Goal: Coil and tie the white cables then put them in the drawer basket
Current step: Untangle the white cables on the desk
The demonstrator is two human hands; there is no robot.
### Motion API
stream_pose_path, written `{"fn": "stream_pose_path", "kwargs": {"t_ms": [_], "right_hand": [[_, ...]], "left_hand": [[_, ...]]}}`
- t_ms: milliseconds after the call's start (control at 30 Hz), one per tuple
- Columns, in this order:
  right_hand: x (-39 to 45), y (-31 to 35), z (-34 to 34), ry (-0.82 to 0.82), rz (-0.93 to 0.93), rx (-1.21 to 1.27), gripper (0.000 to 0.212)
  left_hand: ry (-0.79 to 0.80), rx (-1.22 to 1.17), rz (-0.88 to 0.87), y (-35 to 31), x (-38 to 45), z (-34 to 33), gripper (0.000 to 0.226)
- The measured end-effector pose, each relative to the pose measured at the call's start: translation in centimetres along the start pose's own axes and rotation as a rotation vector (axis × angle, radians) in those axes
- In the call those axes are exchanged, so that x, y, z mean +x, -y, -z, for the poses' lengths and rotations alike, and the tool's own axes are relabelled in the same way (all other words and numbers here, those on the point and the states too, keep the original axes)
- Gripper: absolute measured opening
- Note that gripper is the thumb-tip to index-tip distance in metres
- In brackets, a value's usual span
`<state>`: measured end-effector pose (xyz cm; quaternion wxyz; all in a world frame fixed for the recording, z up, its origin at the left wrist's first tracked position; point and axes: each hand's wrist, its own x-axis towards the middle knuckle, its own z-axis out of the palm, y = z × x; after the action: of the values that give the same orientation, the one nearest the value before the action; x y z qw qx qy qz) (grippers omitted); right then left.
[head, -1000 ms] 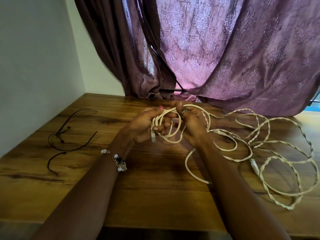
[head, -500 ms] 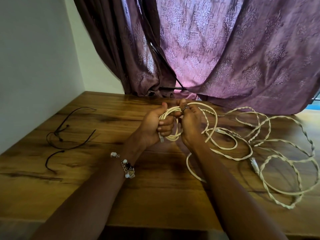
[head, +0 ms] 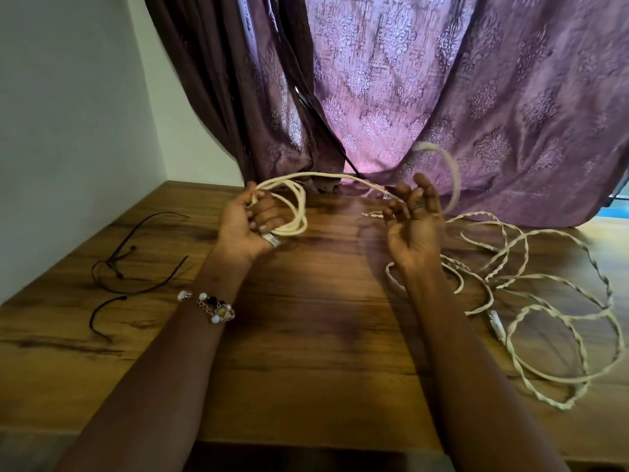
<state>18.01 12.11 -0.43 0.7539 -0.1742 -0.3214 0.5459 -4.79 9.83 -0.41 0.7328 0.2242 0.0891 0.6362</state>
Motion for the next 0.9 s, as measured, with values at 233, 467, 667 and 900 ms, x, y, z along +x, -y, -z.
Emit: {"fn": "stream_pose_path", "kwargs": {"t_ms": [233, 467, 667, 900], "right_hand": [[-1.6, -1.9, -0.2, 0.545, 0.102, -1.267, 0.009], [-4.8, -2.5, -3.4, 0.9, -0.281, -0.697, 0.006], [-3.4, -1.5, -3.1, 0.489, -0.274, -0.332, 0.018], [-1.3, -0.6, -1.7, 0.101, -0.179, -0.194, 0.018]], "left_hand": [[-0.198, -0.103, -0.273, -1.1, 0.9, 1.1, 0.057], [-0.266, 0.619, -0.239, 1.7, 0.1, -0.9, 0.022], [0.148, 1.042, 0.107, 5.1, -0.7, -0.9, 0.041], [0.157, 0.818, 0.334, 4.4, -0.6, -0.7, 0.039]]}}
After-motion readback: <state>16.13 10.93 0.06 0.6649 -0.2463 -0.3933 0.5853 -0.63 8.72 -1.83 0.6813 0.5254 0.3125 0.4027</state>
